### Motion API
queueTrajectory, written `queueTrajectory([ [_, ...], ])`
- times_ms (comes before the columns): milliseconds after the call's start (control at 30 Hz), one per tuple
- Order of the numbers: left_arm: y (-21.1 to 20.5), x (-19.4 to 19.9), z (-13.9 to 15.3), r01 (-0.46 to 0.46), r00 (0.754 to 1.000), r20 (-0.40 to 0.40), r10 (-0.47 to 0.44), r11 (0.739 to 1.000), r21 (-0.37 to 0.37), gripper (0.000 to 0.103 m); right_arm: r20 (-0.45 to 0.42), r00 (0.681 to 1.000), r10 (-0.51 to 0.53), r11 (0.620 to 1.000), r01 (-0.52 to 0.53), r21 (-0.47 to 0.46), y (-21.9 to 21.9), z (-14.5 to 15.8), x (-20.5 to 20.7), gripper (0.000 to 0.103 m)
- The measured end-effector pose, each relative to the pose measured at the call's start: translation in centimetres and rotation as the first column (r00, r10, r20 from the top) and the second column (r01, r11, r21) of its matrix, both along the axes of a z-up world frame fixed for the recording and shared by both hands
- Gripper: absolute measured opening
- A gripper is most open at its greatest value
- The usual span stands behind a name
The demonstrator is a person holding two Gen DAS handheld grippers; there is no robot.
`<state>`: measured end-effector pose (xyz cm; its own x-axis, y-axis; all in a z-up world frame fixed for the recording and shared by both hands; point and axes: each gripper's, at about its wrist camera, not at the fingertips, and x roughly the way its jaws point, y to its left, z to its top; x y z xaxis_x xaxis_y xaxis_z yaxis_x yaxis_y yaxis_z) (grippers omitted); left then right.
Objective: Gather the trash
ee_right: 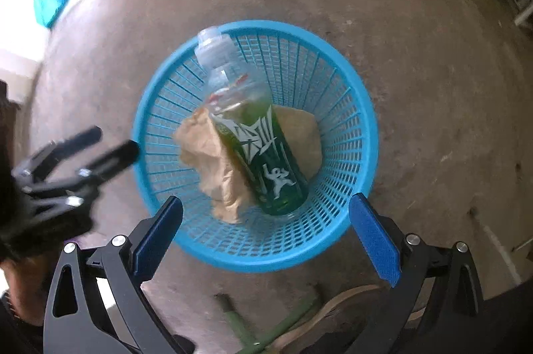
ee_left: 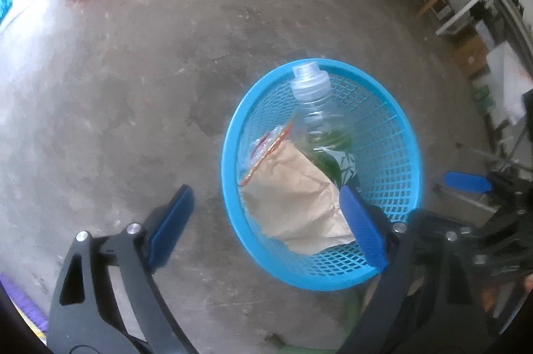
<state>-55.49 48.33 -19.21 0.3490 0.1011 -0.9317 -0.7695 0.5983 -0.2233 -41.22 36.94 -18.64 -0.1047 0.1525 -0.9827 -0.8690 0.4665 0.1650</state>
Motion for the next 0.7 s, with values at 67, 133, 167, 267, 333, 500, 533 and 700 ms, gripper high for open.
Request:
queueTrajectory([
  [67, -0.8, 0.4, 0.6, 0.003, 0.999, -0.035, -0.002, 0.999, 0.039, 0.090, 0.025, 0.999, -0.026, 0.999, 0.025, 0.023, -0.9, 1.0, 0.3, 0.097],
  [133, -1.6, 0.8, 0.8, 0.000, 0.997, -0.076, 0.004, 0.999, 0.054, 0.090, 0.051, 0.998, -0.038, 0.998, 0.036, 0.045, -1.7, 2.3, -0.1, 0.097],
  [167, -1.8, 1.0, 0.7, 0.001, 0.996, -0.087, 0.004, 0.999, 0.054, 0.090, 0.061, 0.997, -0.042, 0.998, 0.038, 0.053, -2.1, 2.8, -0.2, 0.097],
  [267, -2.8, 1.9, 0.4, 0.002, 0.992, -0.129, 0.008, 0.997, 0.078, 0.092, 0.112, 0.993, -0.043, 0.996, 0.034, 0.078, -2.9, 4.6, -0.5, 0.097],
  [333, -3.1, 2.2, 0.3, -0.012, 0.989, -0.147, 0.024, 0.996, 0.083, 0.095, 0.133, 0.990, -0.056, 0.995, 0.044, 0.094, -3.5, 5.4, -0.5, 0.097],
  [500, -4.2, 3.3, -0.1, 0.010, 0.983, -0.185, -0.001, 0.999, 0.048, 0.095, 0.167, 0.981, -0.098, 0.988, 0.076, 0.137, -5.6, 7.5, 0.1, 0.097],
  [533, -4.5, 3.4, -0.1, 0.017, 0.983, -0.185, -0.008, 0.999, 0.045, 0.095, 0.167, 0.980, -0.107, 0.986, 0.082, 0.146, -5.9, 7.7, 0.2, 0.097],
  [700, -5.4, 3.9, 0.8, 0.024, 0.983, -0.183, -0.009, 0.996, 0.081, 0.095, 0.159, 0.979, -0.125, 0.983, 0.101, 0.155, -6.4, 7.5, 0.7, 0.097],
])
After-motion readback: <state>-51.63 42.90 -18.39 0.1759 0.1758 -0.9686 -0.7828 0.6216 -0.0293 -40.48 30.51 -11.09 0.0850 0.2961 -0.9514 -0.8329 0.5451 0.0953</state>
